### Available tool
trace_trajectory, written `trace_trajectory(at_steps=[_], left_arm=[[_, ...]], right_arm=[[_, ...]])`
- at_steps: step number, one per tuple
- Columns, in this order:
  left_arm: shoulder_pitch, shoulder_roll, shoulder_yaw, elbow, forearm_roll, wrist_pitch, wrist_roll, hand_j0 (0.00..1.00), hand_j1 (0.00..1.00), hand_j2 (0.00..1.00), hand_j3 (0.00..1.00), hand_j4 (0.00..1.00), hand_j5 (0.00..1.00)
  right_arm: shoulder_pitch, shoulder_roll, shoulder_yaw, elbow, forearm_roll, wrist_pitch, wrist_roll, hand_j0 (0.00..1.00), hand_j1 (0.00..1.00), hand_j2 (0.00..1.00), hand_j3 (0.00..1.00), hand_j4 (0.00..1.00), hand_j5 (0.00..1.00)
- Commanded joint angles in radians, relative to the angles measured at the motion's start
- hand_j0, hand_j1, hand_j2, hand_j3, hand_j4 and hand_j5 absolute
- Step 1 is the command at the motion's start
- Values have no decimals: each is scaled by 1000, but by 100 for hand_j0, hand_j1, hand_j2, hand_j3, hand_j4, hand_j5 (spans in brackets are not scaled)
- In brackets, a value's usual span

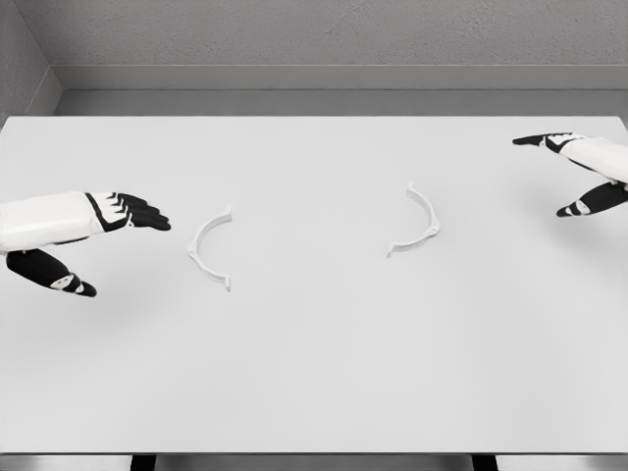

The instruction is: Assemble PVC drainage pipe clamps

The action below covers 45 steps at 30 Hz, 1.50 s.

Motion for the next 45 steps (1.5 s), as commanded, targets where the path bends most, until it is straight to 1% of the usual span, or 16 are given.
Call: trace_trajectory(at_steps=[1,3,5,8,12,17,23,24,26,30,33,35,36,38,42,45], left_arm=[[0,4,-1,-1,6,3,0,100,100,100,100,100,100],[-9,2,3,-2,6,3,0,100,100,100,100,100,100],[-8,2,8,-2,6,3,0,100,100,100,100,100,100],[-8,1,8,-5,6,3,0,100,100,100,100,100,100],[-14,-4,12,2,-20,3,0,100,100,100,100,100,100],[-6,-10,9,-19,-26,3,0,100,100,100,100,100,100],[-31,-10,14,-11,-37,3,0,100,100,100,100,100,100],[-52,-10,14,-14,-39,3,0,100,100,100,100,100,100],[-104,-43,28,-13,-141,3,0,100,100,100,100,100,100],[-123,-151,25,-10,-155,3,0,100,100,100,100,100,100],[-135,-179,32,1,-157,3,0,100,100,100,100,100,100],[-133,-221,26,5,-229,3,0,100,100,100,100,100,100],[-127,-223,28,19,-247,3,0,100,100,100,100,100,100],[-124,-211,26,22,-188,3,0,100,100,100,100,100,100],[-121,-206,15,25,-187,3,0,100,100,100,100,100,100],[-133,-208,31,71,-249,3,0,100,100,100,100,100,100]], right_arm=[[-2,0,1,-5,-7,3,0,100,100,100,100,100,100],[-6,1,1,0,-9,3,0,100,100,100,100,100,100],[-41,55,8,25,-7,3,0,100,100,100,100,100,100],[-130,167,14,133,20,3,0,100,100,100,100,100,100],[-204,235,63,221,54,3,0,100,100,100,100,100,100],[-310,369,63,434,191,3,0,100,100,100,100,100,100],[-341,451,63,578,194,3,0,100,100,100,100,100,100],[-342,452,63,585,194,3,0,100,100,100,100,100,100],[-342,452,63,585,194,3,0,100,100,100,100,100,100],[-342,455,77,583,194,3,0,100,100,100,100,100,100],[-342,468,80,583,194,3,0,100,100,100,100,100,100],[-342,475,83,583,195,3,0,100,100,100,100,100,100],[-342,475,83,583,195,3,0,100,100,100,100,100,100],[-342,478,84,583,195,3,0,100,100,100,100,100,100],[-341,491,86,581,195,3,0,100,100,100,100,100,100],[-345,509,100,575,198,3,0,100,100,100,100,100,100]])
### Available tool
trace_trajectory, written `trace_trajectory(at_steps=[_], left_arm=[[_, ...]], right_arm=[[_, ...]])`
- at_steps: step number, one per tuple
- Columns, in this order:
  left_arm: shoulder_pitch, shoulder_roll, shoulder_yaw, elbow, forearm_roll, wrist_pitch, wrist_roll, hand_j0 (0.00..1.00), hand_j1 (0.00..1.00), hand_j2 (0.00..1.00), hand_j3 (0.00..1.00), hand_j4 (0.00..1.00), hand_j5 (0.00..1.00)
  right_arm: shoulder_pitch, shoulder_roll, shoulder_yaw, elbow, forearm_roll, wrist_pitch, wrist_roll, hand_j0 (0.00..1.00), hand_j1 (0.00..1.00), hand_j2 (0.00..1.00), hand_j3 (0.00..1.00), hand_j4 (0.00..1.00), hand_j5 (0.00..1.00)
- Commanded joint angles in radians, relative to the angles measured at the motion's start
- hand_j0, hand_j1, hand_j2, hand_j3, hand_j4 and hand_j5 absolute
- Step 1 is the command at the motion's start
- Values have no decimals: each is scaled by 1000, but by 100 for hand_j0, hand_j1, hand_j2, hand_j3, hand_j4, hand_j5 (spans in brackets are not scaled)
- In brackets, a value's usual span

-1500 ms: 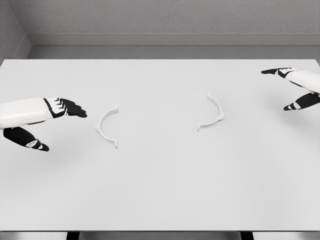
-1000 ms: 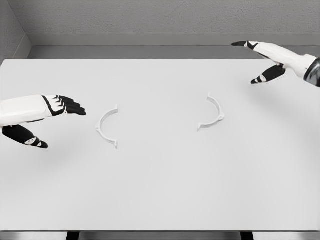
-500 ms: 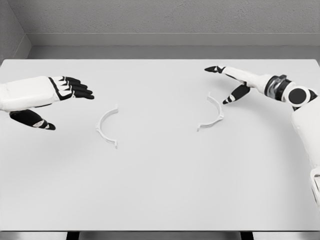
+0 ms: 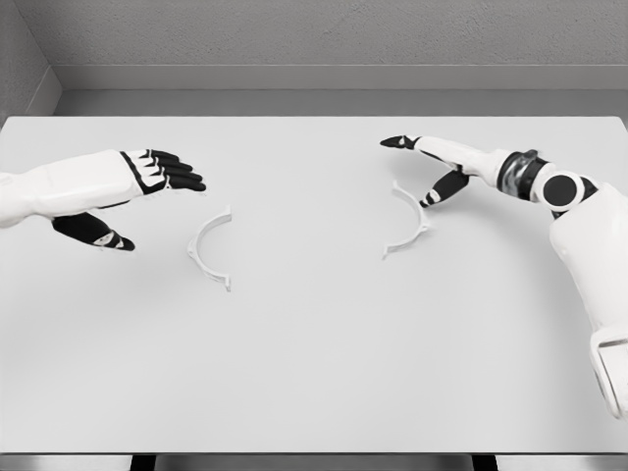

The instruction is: Assemble PVC drainage pipe clamps

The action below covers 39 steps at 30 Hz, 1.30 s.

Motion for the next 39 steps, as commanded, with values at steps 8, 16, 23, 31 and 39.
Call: trace_trajectory(at_steps=[8,16,23,31,39], left_arm=[[-26,-215,2,142,-240,3,0,100,100,100,100,100,100],[-9,-207,-10,142,-242,3,0,100,100,100,100,100,100],[-23,-302,-72,238,-349,3,0,100,100,100,100,100,100],[-49,-230,-55,238,-345,3,0,100,100,100,100,100,100],[-86,-234,-62,333,-346,3,0,100,100,100,100,100,100]], right_arm=[[-8,41,31,-7,-4,2,0,100,100,100,100,100,100],[-14,70,29,-9,-4,2,0,100,100,100,100,100,100],[-34,-59,-18,-36,-18,2,0,100,100,100,100,100,100],[86,-143,-20,-257,-18,2,0,100,100,100,100,100,100],[127,-143,-5,-344,-15,2,0,100,100,100,100,100,100]])
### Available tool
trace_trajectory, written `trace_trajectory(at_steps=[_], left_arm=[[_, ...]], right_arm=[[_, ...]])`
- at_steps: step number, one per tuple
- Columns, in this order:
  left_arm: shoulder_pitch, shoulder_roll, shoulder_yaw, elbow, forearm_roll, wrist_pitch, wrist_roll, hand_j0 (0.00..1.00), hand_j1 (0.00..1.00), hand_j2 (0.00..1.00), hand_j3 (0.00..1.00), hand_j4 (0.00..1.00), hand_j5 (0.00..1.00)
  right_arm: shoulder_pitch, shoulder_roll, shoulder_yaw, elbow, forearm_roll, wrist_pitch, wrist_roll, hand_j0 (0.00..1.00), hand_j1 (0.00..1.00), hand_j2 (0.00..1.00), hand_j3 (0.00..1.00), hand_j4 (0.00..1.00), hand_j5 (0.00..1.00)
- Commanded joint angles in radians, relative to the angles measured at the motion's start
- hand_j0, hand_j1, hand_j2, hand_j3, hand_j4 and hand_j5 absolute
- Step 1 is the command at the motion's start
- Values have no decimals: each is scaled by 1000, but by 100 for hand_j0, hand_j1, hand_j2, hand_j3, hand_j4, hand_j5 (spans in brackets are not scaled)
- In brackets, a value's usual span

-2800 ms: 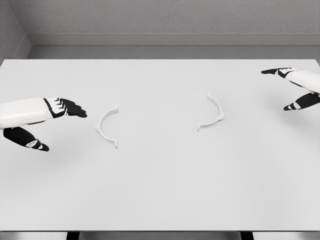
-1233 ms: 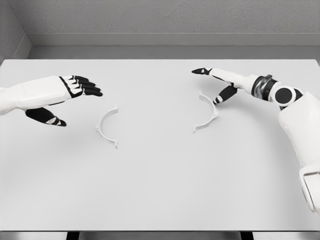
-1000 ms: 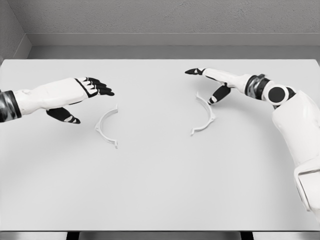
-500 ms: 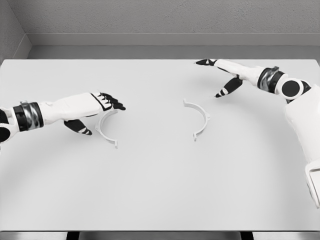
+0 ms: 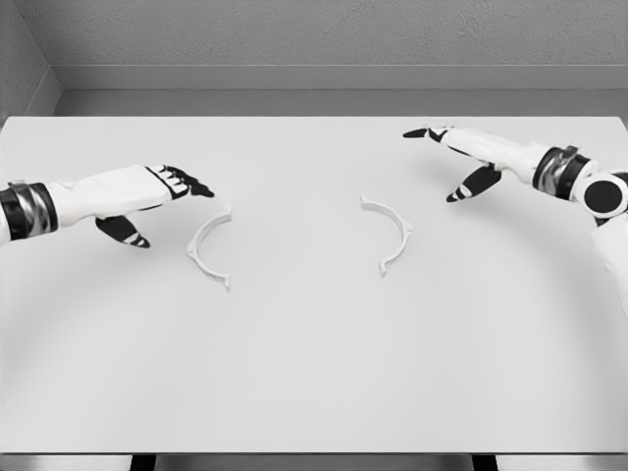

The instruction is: Assemble PVC drainage pipe clamps

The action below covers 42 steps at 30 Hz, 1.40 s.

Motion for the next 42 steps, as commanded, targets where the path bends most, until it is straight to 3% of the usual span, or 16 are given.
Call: trace_trajectory(at_steps=[1,9,13,15,21,26,30,42], left_arm=[[-3,-5,-6,18,6,3,1,100,100,100,100,100,100],[-9,-54,-14,61,-16,3,1,100,100,100,100,100,100],[-38,-54,-14,55,-14,3,1,100,100,100,100,100,100],[-45,-56,-20,55,-14,3,1,100,100,100,100,100,100],[-35,-74,-57,57,-16,3,1,100,100,100,100,100,100],[-54,-34,-43,12,-2,3,1,100,100,100,100,100,100],[-55,58,-41,-11,90,3,1,100,100,100,100,100,100],[-49,147,-40,-41,125,3,1,100,100,100,100,100,100]], right_arm=[[0,-2,13,-58,-9,3,0,100,100,100,100,100,100],[3,7,56,-78,-8,3,0,100,100,100,100,100,100],[40,-5,52,-134,-9,3,0,100,100,100,100,100,100],[70,-28,49,-195,-9,3,0,100,100,100,100,100,100],[83,-17,56,-203,-5,3,0,100,100,100,100,100,100],[94,9,67,-201,1,3,0,100,100,100,100,100,100],[97,30,67,-203,3,3,0,100,100,100,100,100,100],[100,64,65,-218,3,3,0,100,100,100,100,100,100]])
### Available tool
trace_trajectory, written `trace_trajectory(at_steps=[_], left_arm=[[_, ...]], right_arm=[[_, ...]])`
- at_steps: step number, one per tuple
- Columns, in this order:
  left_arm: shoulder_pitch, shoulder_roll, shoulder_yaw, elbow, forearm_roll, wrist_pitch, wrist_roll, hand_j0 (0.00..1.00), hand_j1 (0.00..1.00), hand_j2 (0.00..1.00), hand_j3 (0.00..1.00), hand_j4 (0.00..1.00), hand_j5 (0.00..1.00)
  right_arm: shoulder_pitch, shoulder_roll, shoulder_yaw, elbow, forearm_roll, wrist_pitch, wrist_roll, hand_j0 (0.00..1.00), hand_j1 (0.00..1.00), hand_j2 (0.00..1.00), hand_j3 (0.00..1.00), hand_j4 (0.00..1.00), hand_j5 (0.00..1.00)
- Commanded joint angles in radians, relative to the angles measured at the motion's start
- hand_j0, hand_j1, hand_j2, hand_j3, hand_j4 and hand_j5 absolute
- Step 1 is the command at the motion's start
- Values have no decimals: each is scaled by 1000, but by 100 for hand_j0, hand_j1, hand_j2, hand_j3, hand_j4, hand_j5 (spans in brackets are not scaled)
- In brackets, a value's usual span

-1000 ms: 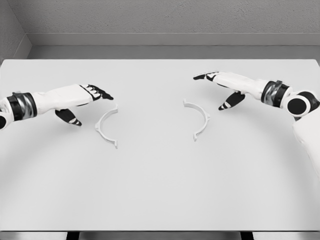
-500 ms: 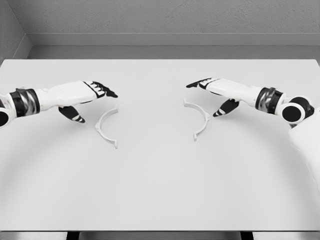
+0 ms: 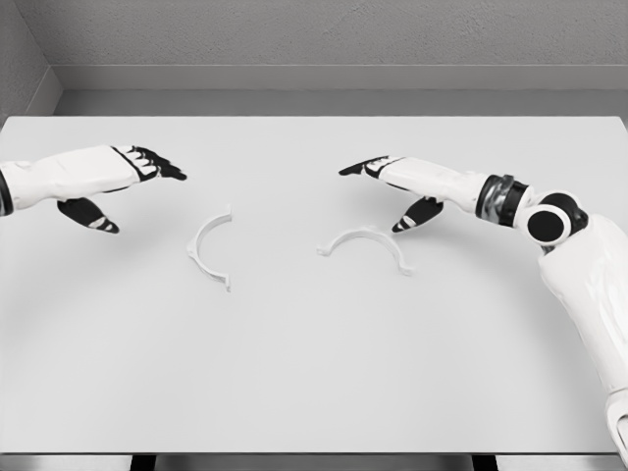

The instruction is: Assemble PVC drainage pipe clamps

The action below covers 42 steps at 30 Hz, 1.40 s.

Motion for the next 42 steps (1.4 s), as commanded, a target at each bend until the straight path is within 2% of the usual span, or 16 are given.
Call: trace_trajectory(at_steps=[1,3,7,11,13,16,19,21,23,25,27,28,31,35,41,42], left_arm=[[0,10,-1,-1,8,3,1,100,100,100,100,100,100],[3,-4,-13,10,0,3,1,100,100,100,100,100,100],[5,-22,-13,21,-14,3,1,100,100,100,100,100,100],[-9,-10,1,11,14,3,1,100,100,100,100,100,100],[-11,62,4,4,92,3,1,100,100,100,100,100,100],[-5,189,16,2,261,3,1,100,100,100,100,100,100],[0,209,15,2,281,3,1,100,100,100,100,100,100],[6,280,4,-33,298,3,1,100,100,100,100,100,100],[77,386,2,-78,361,3,1,100,100,100,100,100,100],[135,402,12,-76,370,3,1,100,100,100,100,100,100],[137,386,8,-102,376,3,1,100,100,100,100,100,100],[140,398,7,-171,376,3,1,100,100,100,100,100,100],[144,389,13,-194,381,3,1,100,100,100,100,100,100],[176,373,8,-151,370,3,1,100,100,100,100,100,100],[172,340,16,-148,351,3,1,100,100,100,100,100,100],[166,288,18,-148,313,3,1,100,100,100,100,100,100]], right_arm=[[0,-1,-2,-6,-8,3,0,100,100,100,100,100,100],[0,-7,-5,-15,-9,3,0,100,100,100,100,100,100],[25,-35,-9,-118,-15,3,0,100,100,100,100,100,100],[15,-23,44,-135,-15,3,0,100,100,100,100,100,100],[0,-7,59,-136,-15,3,0,100,100,100,100,100,100],[-12,3,108,-139,-15,3,0,100,100,100,100,100,100],[-11,19,191,-130,-12,3,0,100,100,100,100,100,100],[-14,37,217,-99,-9,3,0,100,100,100,100,100,100],[-35,62,218,-55,-8,3,0,100,100,100,100,100,100],[-49,68,231,-44,-8,3,0,100,100,100,100,100,100],[-57,78,231,-32,-6,3,0,100,100,100,100,100,100],[-61,82,231,-27,-6,3,0,100,100,100,100,100,100],[-75,91,232,-4,-6,3,0,100,100,100,100,100,100],[-86,106,232,20,2,3,0,100,100,100,100,100,100],[-110,126,231,85,9,3,0,100,100,100,100,100,100],[-114,128,231,89,9,3,0,100,100,100,100,100,100]])
